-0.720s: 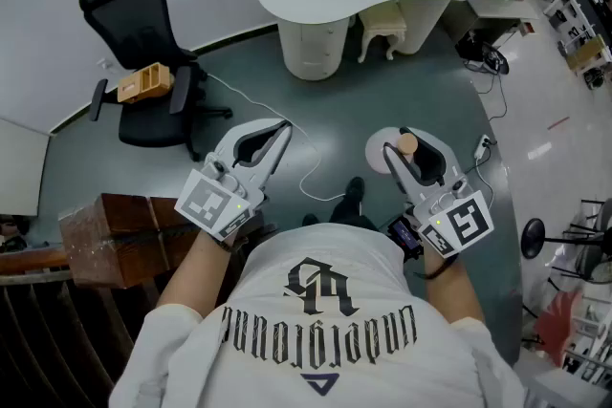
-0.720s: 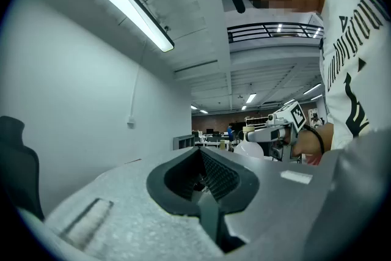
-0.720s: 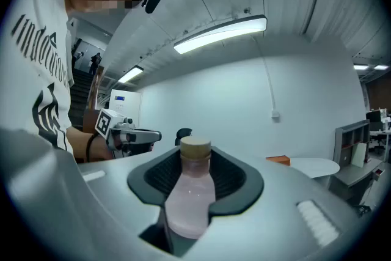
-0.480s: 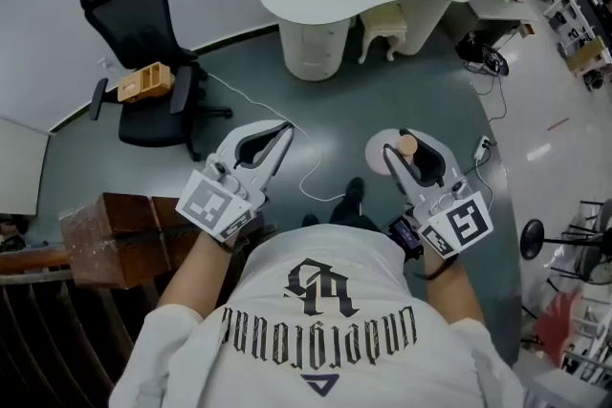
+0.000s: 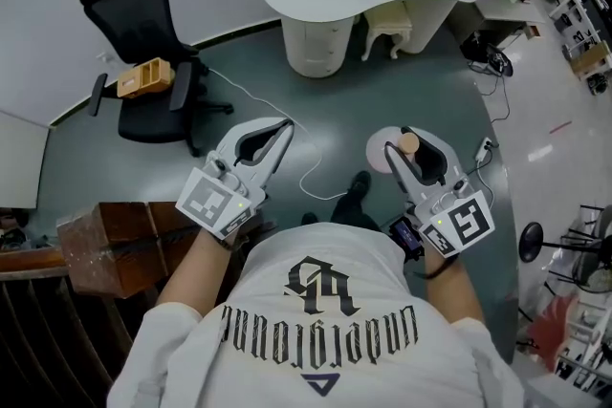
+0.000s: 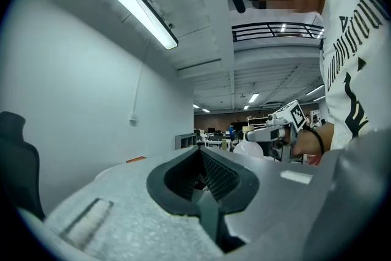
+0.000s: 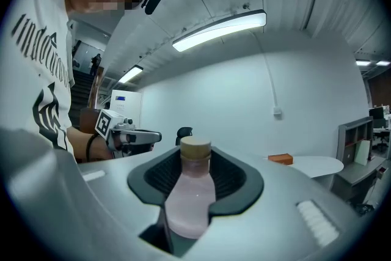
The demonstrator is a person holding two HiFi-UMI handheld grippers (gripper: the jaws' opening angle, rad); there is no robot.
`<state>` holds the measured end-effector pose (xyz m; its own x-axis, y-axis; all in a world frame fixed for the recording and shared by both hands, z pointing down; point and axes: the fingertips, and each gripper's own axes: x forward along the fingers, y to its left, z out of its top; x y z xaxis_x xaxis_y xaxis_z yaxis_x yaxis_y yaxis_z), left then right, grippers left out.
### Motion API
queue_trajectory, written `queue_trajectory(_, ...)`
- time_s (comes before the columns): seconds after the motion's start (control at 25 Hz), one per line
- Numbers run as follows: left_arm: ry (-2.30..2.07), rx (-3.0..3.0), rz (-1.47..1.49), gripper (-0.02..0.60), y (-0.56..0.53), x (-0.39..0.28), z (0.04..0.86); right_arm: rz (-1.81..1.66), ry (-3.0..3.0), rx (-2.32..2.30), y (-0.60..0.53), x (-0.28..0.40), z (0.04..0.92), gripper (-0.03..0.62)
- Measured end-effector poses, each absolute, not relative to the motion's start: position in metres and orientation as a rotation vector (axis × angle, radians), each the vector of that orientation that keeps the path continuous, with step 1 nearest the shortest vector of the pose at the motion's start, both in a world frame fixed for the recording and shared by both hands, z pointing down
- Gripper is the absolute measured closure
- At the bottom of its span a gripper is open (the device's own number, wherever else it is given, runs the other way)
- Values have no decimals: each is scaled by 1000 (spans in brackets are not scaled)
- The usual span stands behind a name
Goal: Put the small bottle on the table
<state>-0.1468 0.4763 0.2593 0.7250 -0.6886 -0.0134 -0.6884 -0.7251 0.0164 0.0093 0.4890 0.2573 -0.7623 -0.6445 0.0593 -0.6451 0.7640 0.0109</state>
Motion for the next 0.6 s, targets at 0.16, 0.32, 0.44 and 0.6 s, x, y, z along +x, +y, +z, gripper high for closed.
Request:
queue_trajectory(0.16,-1163,2899,-12,574,457,-139,262,18,-2901,1051,467,15,258,454)
queue_trajectory(0.32,-1171,2887,-3,574,430,-129,267,22,-2899,1044,439,26,262,456)
queue_trajectory(0.44,-1177,2877,5,574,403,-118,273,20,-2899,1037,412,38,266,456)
queue_trajectory(0.6,-1187,2867,10,574,366,-99,275,20,-2900,1028,375,59,268,456)
